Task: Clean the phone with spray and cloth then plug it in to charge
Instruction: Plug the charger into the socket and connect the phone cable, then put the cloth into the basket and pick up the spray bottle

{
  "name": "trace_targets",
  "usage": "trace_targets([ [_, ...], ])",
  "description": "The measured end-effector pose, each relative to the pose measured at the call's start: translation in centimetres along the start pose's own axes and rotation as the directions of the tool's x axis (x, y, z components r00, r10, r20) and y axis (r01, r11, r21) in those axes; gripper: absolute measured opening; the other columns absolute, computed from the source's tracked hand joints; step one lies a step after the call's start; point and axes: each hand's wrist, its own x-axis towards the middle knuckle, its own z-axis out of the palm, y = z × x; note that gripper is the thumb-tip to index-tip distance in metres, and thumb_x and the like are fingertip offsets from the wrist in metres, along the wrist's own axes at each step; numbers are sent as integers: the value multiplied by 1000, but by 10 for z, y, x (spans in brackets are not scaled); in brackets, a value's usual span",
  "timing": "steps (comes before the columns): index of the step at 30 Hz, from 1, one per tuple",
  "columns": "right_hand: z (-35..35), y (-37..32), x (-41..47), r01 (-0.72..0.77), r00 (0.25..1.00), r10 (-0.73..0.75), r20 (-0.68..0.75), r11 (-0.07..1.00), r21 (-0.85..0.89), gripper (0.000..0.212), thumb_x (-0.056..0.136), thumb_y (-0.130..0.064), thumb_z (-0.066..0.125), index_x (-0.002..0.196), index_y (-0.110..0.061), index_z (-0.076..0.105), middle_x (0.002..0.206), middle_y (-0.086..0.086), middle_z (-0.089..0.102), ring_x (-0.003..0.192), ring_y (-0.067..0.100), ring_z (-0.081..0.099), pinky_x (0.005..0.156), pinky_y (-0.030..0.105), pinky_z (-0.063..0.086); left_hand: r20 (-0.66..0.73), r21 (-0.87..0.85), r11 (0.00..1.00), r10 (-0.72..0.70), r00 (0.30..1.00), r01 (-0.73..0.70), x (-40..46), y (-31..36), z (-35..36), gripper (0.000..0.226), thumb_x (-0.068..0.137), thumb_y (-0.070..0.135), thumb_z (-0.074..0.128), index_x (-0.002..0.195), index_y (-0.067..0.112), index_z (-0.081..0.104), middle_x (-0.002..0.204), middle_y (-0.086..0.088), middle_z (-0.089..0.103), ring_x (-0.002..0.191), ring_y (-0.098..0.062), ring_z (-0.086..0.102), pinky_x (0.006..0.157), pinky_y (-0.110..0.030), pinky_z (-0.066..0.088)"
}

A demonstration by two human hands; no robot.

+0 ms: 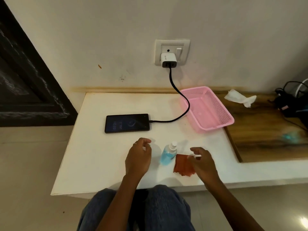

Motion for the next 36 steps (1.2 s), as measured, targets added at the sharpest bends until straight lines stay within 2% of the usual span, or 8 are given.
trace_targets([
  [5,12,2,4,-2,1000,2,-2,975,-224,44,87,-26,63,127,-18,48,136,7,46,123,22,45,103,33,38,-126,-117,992,-49,991,34,-34,1,-10,18,99,23,45,113,22,56,123,-1,60,99,-12,54,85,-22,41],
  [10,6,5,4,-35,997,49,65,981,-189,25,85,-25,66,106,-13,60,113,6,61,104,20,56,92,29,46,-149,-279,960,-68,986,24,-77,16,-18,16,97,18,48,110,19,57,120,-1,61,103,-19,58,94,-33,49],
  [13,-5,7,-5,-68,995,65,81,997,29,13,83,-20,67,90,-14,59,95,5,62,78,11,56,70,20,48,-121,-329,944,-27,992,-15,-100,31,-20,15,98,17,47,105,20,60,112,0,65,97,-19,62,87,-33,52],
  [16,-24,7,-20,-71,996,54,64,951,301,18,77,-19,73,80,-18,55,85,3,61,72,13,59,60,19,48,13,-377,926,34,999,-27,-121,53,-9,15,97,23,48,100,28,61,107,8,65,92,-12,64,77,-19,52],
  [20,-57,3,-37,-69,995,13,98,796,601,28,76,-14,75,97,-12,56,95,11,66,81,30,66,67,34,58,265,-402,891,-109,958,212,-132,85,18,42,94,37,51,133,26,43,131,7,49,119,-16,51,103,-33,44],
  [24,-83,2,-42,-52,989,-59,135,720,693,37,73,-16,76,105,-14,58,97,9,70,85,29,69,71,34,59,517,-582,627,-207,831,518,-125,108,32,53,90,37,56,136,16,38,141,-9,48,123,-27,53,104,-40,41],
  [29,-98,9,-30,-51,981,-91,173,734,677,35,70,-16,76,101,-17,59,97,6,69,88,27,68,73,35,59,235,-606,737,-193,953,299,-112,115,51,24,87,36,62,105,21,54,105,-1,64,88,-14,62,86,-27,51],
  [36,-115,11,6,-21,964,-128,233,835,549,35,65,-35,75,94,-18,66,90,1,72,76,20,71,58,25,57,86,-544,836,-23,996,66,-80,121,65,9,91,32,56,94,23,58,95,-2,69,83,-15,66,76,-16,52],
])
